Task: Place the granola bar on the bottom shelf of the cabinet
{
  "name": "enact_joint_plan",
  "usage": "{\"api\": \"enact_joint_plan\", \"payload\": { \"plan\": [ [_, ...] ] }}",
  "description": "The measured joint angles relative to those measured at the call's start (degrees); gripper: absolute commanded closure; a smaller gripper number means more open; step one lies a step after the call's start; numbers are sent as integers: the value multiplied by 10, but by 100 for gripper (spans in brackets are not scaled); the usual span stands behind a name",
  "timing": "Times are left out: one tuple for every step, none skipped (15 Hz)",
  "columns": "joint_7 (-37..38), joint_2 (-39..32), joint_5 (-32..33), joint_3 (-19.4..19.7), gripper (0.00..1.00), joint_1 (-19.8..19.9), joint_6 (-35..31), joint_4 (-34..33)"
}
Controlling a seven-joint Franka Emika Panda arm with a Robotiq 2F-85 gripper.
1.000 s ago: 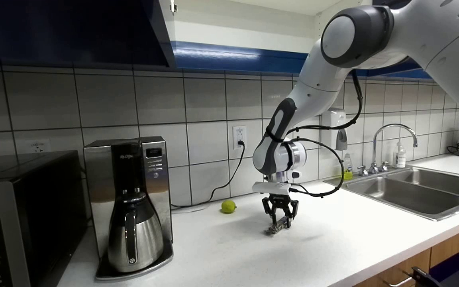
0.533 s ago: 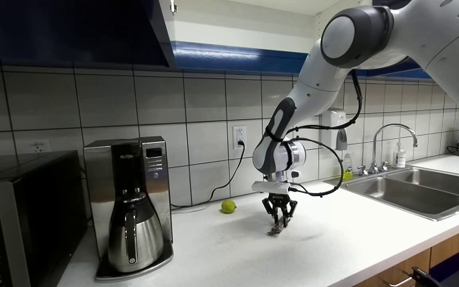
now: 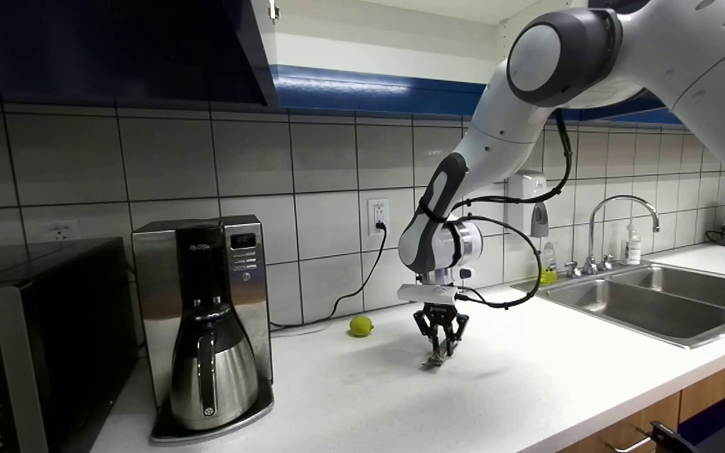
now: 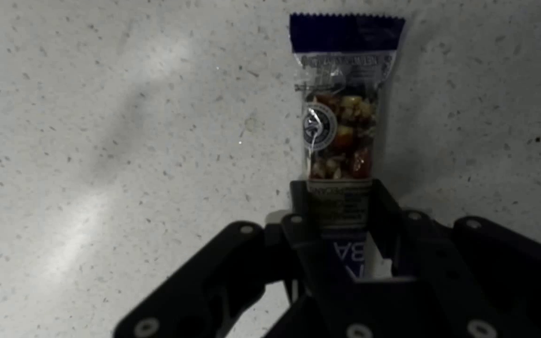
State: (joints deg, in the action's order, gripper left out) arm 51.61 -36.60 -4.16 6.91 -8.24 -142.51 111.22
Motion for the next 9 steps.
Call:
{"api": "enact_joint_plan", "payload": {
  "plan": [
    [0, 3, 0, 1, 91, -1, 0, 0],
    [0, 7, 1, 3, 91, -3, 0, 0],
    [0, 11, 1, 5, 91, -5, 0, 0],
    [0, 17, 1, 6, 91, -6, 0, 0],
    [0, 22, 2, 6, 91, -7, 0, 1],
    [0, 27, 3, 6, 91, -8, 0, 1],
    [-3, 33, 5, 6, 91, -9, 1, 3],
    [-11, 38, 8, 4, 91, -9, 4, 4],
    [-29, 42, 9, 2, 91, -9, 10, 4]
  ]
}}
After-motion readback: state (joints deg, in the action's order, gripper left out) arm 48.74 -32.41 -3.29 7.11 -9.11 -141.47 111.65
